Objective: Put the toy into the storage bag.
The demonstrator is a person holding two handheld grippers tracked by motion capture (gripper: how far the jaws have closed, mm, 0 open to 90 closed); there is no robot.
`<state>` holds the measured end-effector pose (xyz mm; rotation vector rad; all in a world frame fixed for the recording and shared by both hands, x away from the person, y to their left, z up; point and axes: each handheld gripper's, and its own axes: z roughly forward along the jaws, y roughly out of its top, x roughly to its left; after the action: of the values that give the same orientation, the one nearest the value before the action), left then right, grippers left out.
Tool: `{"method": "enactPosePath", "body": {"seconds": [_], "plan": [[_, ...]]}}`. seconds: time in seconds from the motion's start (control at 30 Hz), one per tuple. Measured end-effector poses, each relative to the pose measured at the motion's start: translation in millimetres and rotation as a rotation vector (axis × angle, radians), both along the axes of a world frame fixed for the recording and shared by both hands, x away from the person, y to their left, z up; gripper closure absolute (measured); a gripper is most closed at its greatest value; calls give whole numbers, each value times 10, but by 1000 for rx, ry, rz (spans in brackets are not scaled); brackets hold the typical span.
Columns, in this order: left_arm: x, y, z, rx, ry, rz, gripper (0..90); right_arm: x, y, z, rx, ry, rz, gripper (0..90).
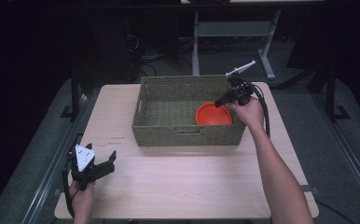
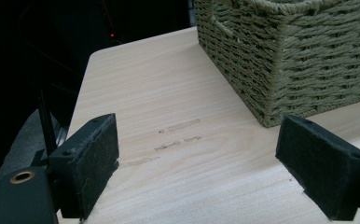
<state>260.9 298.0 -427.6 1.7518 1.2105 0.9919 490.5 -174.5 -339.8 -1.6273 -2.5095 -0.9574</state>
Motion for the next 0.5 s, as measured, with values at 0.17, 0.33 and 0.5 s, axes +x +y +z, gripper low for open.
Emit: {"method": "enactPosePath", "body": {"seconds": [0.17,0.33,0.5], "plan": [[-8,13,4,1,1,4,127,-76,-64,57,44,-19,21,429],[-5,3,1,1,-5,3,127,-179,-119,98,78,-35,34,374],[-8,-2,2,4,-1,2,127,-247,-175,120,107,-25,49,337]]}}
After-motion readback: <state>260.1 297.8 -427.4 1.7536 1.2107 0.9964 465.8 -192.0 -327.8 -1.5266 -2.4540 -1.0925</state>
